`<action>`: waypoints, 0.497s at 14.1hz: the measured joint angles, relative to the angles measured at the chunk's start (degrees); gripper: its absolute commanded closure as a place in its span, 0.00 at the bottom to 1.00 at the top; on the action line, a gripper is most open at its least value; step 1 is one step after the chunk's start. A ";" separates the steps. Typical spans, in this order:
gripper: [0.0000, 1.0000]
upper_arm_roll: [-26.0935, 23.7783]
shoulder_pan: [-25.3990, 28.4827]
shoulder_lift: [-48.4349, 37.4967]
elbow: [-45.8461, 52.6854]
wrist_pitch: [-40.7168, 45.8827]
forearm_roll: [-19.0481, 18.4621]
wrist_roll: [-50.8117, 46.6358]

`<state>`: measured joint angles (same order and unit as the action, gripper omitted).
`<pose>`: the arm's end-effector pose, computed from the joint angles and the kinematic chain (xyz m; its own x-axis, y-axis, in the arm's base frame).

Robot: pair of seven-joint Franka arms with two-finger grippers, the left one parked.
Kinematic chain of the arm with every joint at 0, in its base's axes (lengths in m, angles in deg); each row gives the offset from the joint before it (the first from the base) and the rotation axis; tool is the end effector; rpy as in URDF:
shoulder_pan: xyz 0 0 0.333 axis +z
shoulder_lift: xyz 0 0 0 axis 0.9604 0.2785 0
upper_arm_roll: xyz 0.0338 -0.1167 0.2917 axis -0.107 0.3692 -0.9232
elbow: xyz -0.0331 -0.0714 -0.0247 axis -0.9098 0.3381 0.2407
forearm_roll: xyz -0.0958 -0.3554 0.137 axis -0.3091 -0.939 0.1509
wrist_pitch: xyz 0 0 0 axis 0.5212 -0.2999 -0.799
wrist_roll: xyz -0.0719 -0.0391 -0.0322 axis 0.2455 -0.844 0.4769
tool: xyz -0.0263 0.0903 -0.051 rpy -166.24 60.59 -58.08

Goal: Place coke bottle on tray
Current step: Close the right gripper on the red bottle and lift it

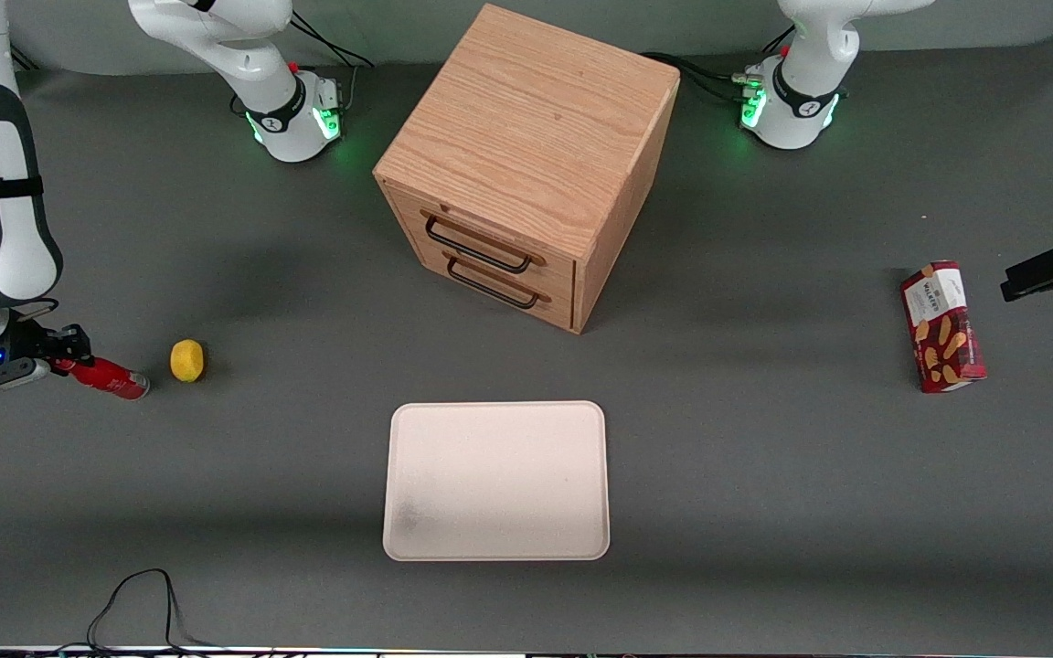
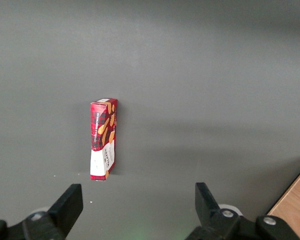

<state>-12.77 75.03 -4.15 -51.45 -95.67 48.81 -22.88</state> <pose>0.5549 -0.2423 0.3177 0.9356 0.3527 0.0162 0.3515 -0.9348 0.0519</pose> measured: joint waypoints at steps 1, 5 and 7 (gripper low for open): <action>1.00 -0.06 0.00 0.02 0.24 0.01 0.00 0.13; 1.00 -0.44 0.04 -0.26 9.43 12.04 -0.68 0.32; 1.00 -0.40 0.05 -1.38 19.18 24.32 -2.41 0.32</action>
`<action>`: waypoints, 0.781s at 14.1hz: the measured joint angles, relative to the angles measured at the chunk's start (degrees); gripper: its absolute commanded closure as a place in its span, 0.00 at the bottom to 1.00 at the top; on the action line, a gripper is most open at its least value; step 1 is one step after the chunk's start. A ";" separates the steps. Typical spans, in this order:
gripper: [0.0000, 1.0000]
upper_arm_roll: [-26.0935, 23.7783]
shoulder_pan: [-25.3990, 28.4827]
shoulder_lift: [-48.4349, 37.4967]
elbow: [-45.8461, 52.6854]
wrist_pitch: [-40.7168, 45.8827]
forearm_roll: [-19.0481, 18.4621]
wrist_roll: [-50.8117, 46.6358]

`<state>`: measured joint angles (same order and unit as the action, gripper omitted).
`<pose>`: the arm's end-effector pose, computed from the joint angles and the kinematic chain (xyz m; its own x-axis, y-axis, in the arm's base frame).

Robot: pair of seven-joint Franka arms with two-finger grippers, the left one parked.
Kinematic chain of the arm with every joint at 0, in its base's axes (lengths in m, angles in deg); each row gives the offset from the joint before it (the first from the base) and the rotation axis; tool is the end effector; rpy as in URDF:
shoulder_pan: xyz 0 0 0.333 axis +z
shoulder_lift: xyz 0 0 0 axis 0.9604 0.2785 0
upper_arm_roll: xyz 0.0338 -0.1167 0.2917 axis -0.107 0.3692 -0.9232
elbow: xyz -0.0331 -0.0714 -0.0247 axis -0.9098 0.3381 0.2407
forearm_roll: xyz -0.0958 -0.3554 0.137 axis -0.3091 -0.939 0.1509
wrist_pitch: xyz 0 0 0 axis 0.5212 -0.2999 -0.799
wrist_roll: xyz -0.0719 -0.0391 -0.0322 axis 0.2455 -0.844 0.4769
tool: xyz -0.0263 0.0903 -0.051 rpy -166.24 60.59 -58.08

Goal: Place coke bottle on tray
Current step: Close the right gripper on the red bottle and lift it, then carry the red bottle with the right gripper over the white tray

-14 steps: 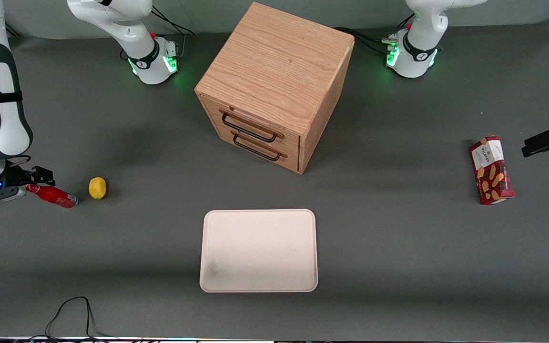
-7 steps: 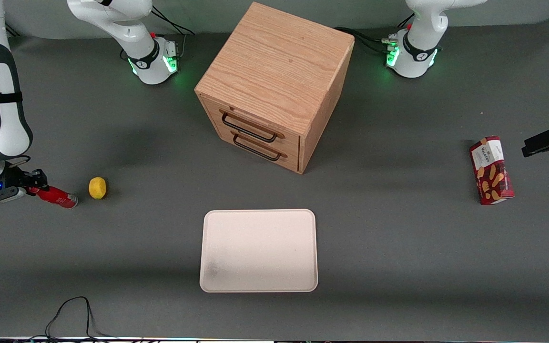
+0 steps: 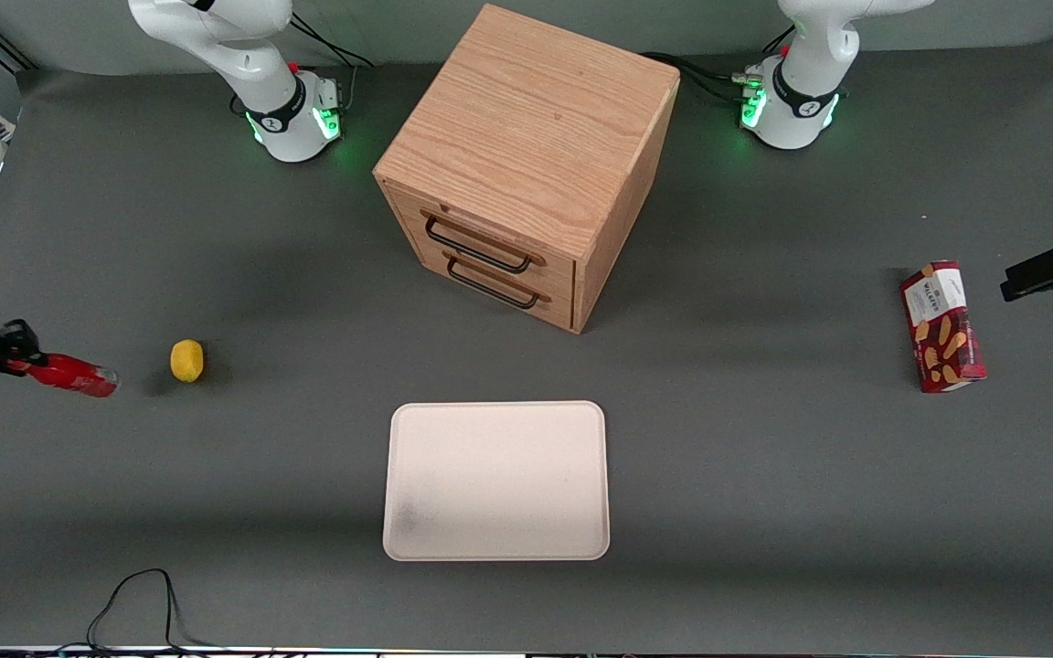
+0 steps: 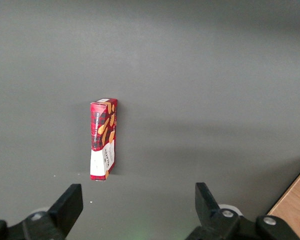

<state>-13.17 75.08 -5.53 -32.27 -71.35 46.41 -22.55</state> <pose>0.5941 -0.2320 0.4452 0.9077 0.4186 -0.0303 0.4186 -0.9081 -0.0056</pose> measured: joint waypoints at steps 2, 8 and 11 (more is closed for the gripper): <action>1.00 0.08 -0.02 -2.70 7.01 9.67 -2.07 0.00; 1.00 -0.10 -0.02 -6.40 20.12 23.11 -2.67 -0.21; 1.00 -3.09 1.66 -5.87 21.83 23.66 -2.66 -3.58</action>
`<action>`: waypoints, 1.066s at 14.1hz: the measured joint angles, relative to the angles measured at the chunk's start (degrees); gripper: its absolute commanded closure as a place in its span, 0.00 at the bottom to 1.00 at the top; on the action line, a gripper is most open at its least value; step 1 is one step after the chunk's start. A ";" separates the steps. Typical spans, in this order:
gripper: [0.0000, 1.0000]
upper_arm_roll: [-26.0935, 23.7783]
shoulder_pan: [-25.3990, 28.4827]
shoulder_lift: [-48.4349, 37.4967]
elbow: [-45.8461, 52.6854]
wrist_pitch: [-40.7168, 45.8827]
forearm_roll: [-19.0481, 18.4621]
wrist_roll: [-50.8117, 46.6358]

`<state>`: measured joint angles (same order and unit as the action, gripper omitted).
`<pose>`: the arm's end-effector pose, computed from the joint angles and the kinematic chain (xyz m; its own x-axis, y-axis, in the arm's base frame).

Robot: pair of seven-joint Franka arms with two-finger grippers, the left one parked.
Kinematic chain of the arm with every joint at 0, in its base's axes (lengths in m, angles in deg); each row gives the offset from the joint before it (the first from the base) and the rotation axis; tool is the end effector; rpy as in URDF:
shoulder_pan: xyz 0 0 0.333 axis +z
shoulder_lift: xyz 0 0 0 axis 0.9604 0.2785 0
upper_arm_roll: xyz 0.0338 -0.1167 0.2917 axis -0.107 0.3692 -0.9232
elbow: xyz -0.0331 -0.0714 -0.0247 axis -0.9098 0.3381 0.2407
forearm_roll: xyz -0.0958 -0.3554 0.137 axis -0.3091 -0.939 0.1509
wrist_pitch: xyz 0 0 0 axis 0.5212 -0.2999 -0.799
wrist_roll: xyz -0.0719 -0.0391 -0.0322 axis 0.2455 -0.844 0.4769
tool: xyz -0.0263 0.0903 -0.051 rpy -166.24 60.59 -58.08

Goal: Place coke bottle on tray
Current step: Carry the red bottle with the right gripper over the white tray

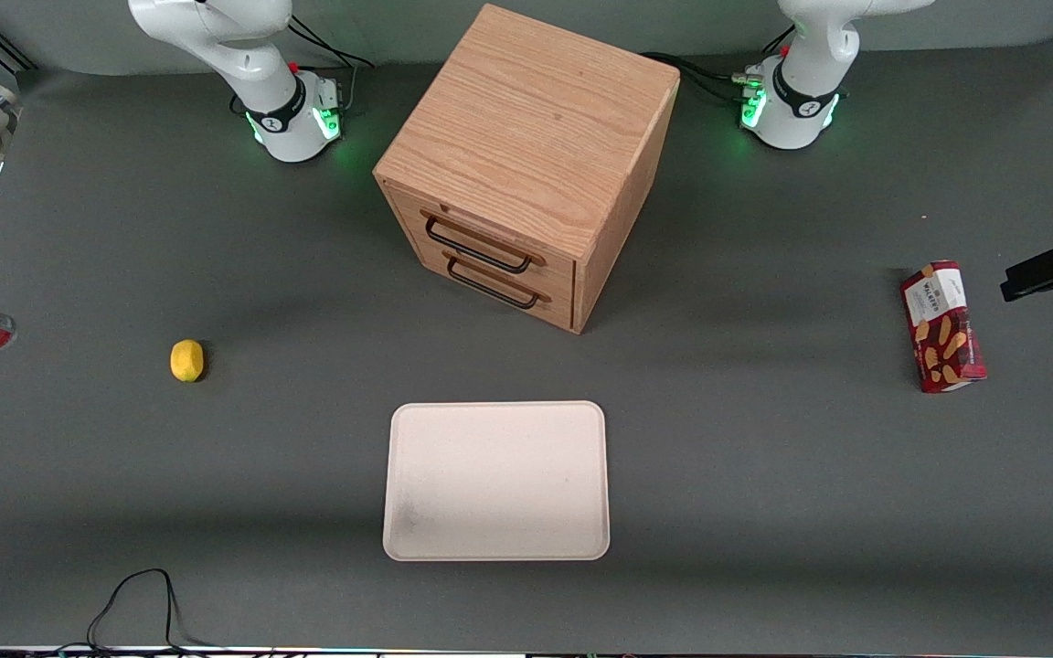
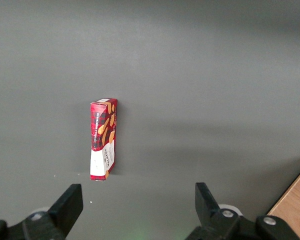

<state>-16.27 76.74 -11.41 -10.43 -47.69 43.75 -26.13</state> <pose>0.5789 -0.1688 0.6466 0.8819 0.4711 0.0164 0.4707 -0.8819 0.0268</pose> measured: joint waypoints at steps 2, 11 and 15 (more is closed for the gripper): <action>1.00 -3.29 3.05 1.68 1.93 -0.04 0.01 -6.38; 1.00 -11.68 20.53 16.75 18.95 -0.94 0.00 -43.79; 1.00 -12.01 26.34 23.18 23.93 -2.83 0.00 -58.12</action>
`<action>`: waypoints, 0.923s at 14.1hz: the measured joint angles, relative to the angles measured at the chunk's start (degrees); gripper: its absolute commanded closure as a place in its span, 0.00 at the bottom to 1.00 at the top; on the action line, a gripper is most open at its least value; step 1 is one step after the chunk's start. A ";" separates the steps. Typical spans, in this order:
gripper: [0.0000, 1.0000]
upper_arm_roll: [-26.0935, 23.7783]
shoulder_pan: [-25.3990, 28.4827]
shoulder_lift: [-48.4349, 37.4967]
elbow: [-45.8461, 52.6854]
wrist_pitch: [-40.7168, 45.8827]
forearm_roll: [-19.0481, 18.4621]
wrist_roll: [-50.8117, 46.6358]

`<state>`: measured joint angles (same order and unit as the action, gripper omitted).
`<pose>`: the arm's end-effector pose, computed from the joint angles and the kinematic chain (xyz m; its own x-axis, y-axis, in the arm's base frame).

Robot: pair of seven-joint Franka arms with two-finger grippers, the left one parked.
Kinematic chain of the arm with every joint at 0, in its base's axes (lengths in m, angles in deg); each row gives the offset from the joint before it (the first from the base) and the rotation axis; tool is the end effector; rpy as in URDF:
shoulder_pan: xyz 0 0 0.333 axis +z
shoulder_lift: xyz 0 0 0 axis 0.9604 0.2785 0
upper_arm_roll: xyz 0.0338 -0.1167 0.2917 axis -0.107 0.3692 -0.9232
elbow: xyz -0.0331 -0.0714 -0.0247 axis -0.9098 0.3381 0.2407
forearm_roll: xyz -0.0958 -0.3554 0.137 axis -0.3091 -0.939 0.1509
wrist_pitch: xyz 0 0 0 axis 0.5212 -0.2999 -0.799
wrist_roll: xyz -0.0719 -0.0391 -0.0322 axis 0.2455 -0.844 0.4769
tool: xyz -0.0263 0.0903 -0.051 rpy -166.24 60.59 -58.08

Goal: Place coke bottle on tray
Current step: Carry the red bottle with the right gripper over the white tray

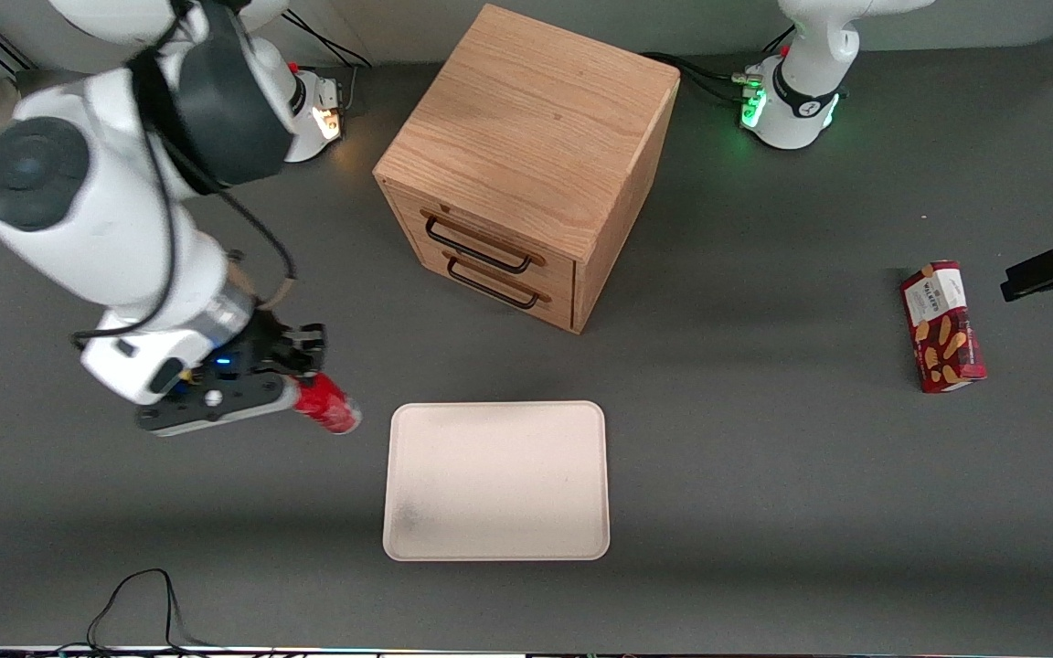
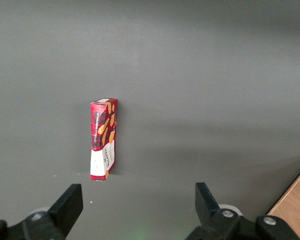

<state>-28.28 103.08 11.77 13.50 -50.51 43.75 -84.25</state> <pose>0.6570 0.2810 0.5738 0.9810 0.1712 0.0912 0.1703 -0.9852 0.0177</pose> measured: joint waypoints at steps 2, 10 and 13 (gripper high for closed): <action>1.00 -0.28 1.33 1.40 1.18 -0.61 0.00 -3.03; 1.00 -0.39 -0.14 9.14 1.53 -10.53 0.00 -3.51; 1.00 -0.39 -1.03 13.61 1.53 -15.42 0.85 -3.51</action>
<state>-28.67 102.06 25.38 15.03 -65.94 44.61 -87.76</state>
